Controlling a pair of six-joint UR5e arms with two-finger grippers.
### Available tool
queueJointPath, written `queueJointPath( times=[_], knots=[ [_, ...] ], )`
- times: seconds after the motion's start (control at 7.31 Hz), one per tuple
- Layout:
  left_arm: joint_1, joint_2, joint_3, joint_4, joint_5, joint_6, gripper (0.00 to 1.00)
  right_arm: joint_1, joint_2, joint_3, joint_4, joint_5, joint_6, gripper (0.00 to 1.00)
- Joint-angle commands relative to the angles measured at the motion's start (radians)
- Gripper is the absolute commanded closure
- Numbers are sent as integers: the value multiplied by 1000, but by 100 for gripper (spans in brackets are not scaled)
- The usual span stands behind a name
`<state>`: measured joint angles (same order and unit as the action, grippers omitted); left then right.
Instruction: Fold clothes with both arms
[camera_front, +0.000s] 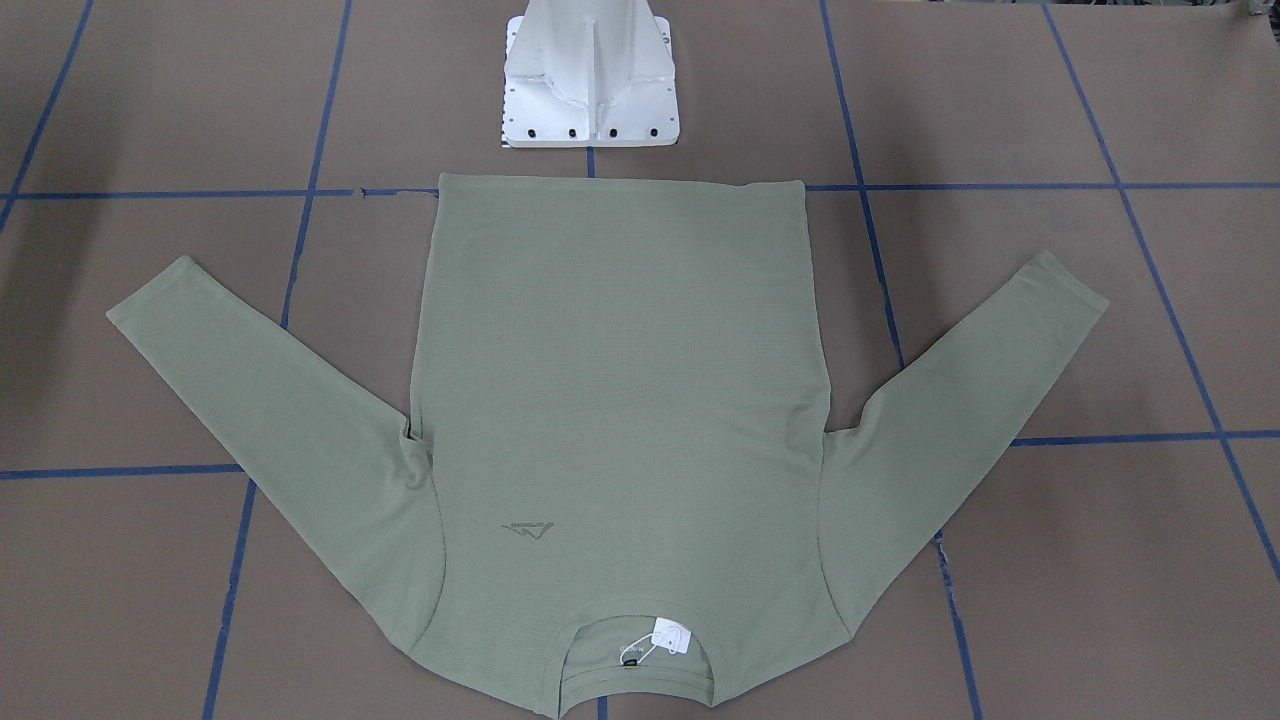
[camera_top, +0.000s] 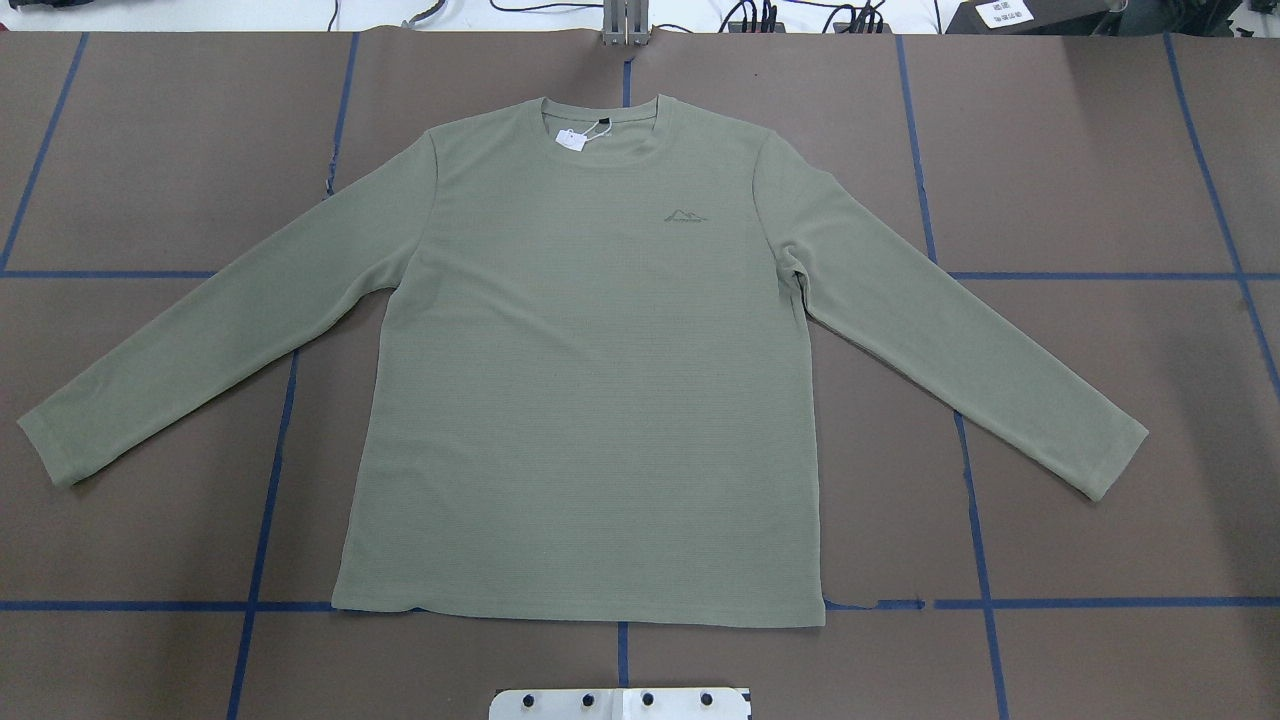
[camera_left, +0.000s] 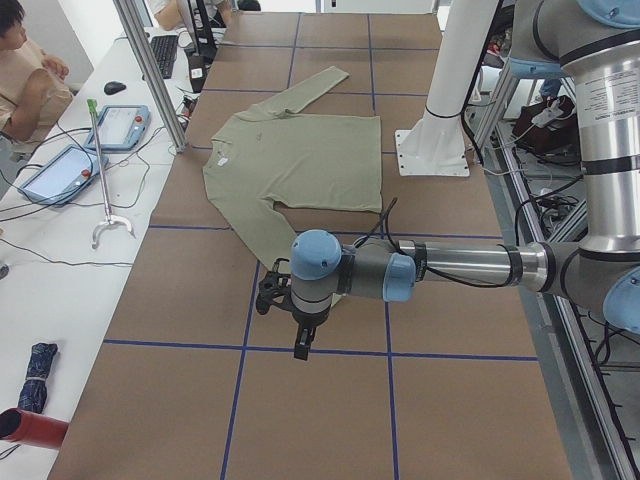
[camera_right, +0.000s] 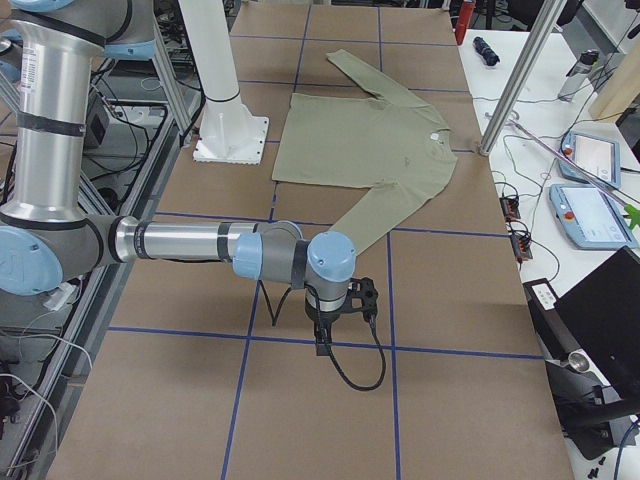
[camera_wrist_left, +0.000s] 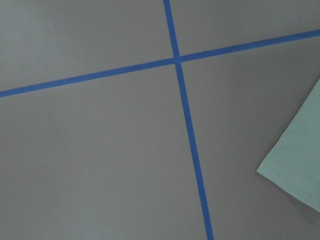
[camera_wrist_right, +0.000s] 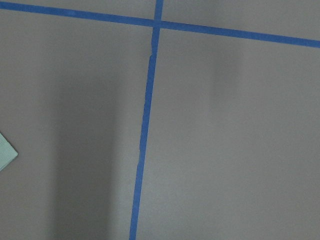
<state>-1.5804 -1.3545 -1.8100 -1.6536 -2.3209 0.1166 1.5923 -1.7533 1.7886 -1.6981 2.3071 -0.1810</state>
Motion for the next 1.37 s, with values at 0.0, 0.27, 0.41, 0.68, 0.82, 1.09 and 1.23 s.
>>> queueJointPath(
  times=[0.0,0.27,0.41,0.68,0.82,1.09,1.23],
  knots=[
    [0,0,-6,0,2,-2,0,0,0,0,0,0,0,0],
    [-1,2,-15,-28,-21,0,0,0,2,3,0,-2,2,0],
    [0,2,-32,-58,-23,0,0,0,5,21,0,-3,2,0],
    [0,5,-26,-226,-22,-2,0,0,52,60,5,6,6,0],
    [0,-8,-11,-307,-9,-12,0,-2,93,70,47,0,5,0],
    [0,-73,61,-414,-9,-38,0,0,123,34,127,15,64,0],
    [-1,-71,58,-410,-26,-87,0,-2,104,25,170,78,99,0]
  ],
)
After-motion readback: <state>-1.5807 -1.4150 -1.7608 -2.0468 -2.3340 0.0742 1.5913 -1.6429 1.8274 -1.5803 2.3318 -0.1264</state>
